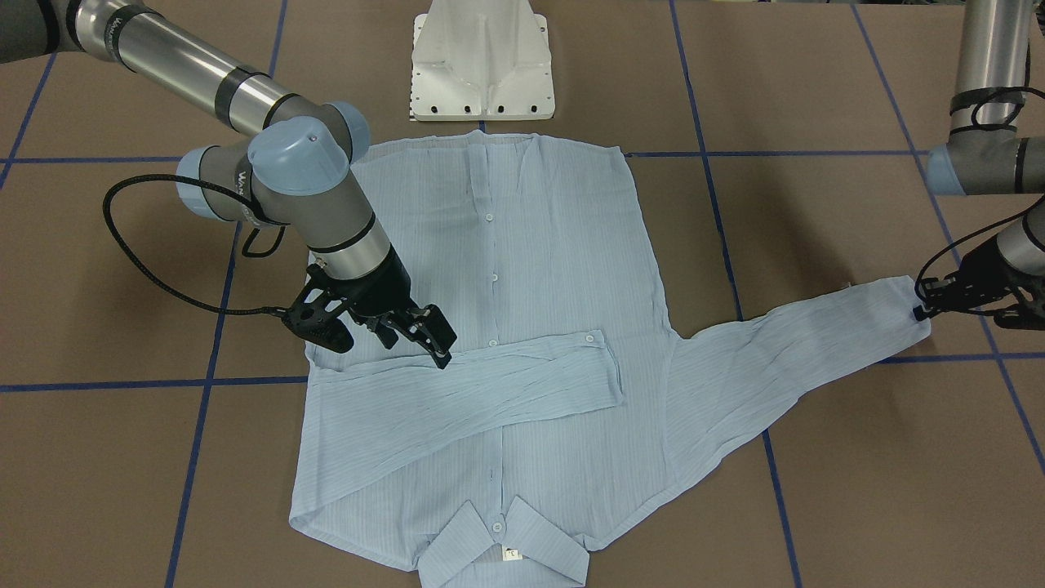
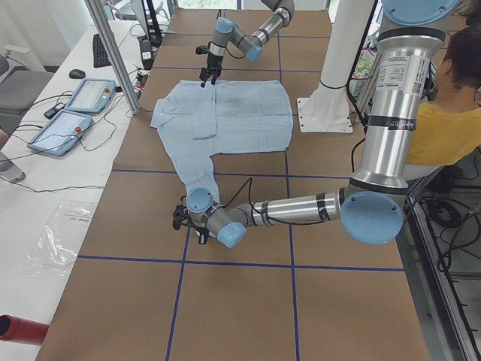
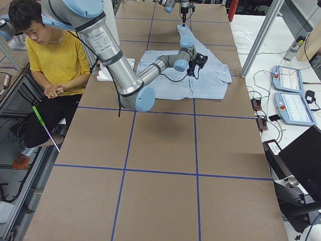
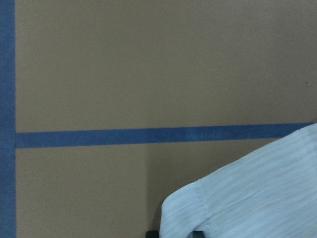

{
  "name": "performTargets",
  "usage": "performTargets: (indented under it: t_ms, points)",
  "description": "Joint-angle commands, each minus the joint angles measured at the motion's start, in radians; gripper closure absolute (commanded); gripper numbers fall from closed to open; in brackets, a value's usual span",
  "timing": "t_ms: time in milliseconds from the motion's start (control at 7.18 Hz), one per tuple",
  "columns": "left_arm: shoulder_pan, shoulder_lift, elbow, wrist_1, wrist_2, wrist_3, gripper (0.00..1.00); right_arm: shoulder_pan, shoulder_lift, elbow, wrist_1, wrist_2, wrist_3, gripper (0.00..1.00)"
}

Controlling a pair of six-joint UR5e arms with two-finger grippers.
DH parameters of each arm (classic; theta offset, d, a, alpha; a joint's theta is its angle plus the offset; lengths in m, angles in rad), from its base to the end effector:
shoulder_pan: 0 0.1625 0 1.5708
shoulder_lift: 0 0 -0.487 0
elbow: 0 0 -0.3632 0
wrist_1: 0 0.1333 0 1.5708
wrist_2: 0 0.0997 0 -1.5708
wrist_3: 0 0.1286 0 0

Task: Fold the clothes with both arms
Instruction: 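Release the sleeve near the collar while the left gripper reaches the other cuff, then grasp the other cuff with the left gripper and fold it across the shirt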

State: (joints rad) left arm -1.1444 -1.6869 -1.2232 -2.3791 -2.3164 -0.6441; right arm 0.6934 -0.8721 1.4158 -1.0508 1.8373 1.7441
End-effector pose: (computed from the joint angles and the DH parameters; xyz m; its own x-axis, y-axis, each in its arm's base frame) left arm 0.1835 -0.5153 0.7544 0.6207 0.0541 -0.7822 0.0326 0.9950 0.0946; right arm -0.5371 -0.5756 0.3206 0.2921 0.4591 0.8390 -0.4974 0.8222 -0.2767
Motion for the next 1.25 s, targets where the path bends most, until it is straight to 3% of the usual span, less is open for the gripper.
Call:
performTargets:
  t_ms: [0, 279, 557, 836, 1114]
  points:
    - [0.000, -0.020, -0.064, 0.014, -0.005, -0.006, 1.00, 0.003, -0.005, -0.001, 0.000, 0.000, 0.000, 0.00]
    - [0.002, -0.113, -0.187, 0.087, -0.006, -0.195, 1.00, 0.017, -0.025, 0.017, 0.000, 0.014, -0.049, 0.00]
    - [0.128, -0.234, -0.326, 0.154, -0.026, -0.520, 1.00, 0.081, -0.135, 0.098, -0.002, 0.077, -0.170, 0.00]
    - [0.286, -0.400, -0.332, 0.159, 0.012, -0.862, 1.00, 0.142, -0.194, 0.106, 0.003, 0.134, -0.237, 0.00]
    - [0.365, -0.559, -0.305, 0.159, 0.108, -1.027, 1.00, 0.175, -0.313, 0.172, 0.003, 0.143, -0.404, 0.00]
